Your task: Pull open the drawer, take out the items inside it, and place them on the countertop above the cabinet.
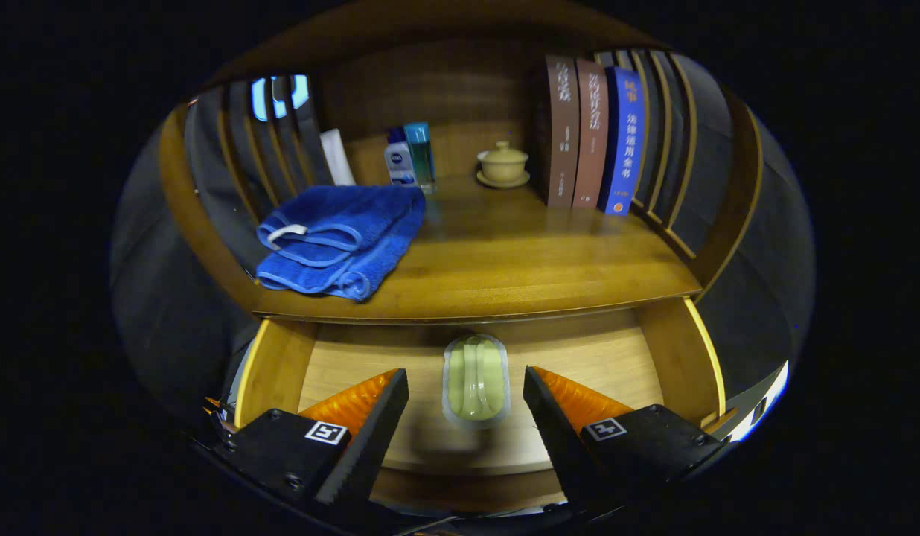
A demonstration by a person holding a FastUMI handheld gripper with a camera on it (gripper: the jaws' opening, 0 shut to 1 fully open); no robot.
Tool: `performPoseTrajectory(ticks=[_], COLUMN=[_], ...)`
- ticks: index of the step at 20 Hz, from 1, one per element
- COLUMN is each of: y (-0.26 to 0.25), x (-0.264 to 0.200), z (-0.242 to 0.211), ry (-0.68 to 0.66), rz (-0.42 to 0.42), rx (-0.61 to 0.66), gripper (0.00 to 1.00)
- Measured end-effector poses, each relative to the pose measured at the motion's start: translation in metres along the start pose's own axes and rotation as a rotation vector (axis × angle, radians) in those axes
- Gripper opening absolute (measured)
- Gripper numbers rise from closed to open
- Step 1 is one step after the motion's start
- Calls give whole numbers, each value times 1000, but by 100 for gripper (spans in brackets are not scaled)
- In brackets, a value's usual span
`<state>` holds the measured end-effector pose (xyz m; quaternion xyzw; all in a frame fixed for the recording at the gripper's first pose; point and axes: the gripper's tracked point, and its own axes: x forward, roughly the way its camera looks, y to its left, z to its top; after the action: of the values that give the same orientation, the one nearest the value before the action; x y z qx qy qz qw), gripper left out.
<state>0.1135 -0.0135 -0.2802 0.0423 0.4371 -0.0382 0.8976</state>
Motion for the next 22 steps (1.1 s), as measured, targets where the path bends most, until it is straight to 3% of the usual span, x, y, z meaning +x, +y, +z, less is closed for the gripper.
performPoseTrajectory(ticks=[5,9,13,15,17,22], y=[-6,-8,-13,-13,-12,-11], x=[46,72,81,80,86,76], z=[-22,-34,-48,-42,-36,-37], ry=[251,356,418,373,363,354], rz=[-31,-23,-33,-33,-26,-6], rx=[-34,-20,-43,-45,-38,-35], gripper=[99,93,64,49,23,23])
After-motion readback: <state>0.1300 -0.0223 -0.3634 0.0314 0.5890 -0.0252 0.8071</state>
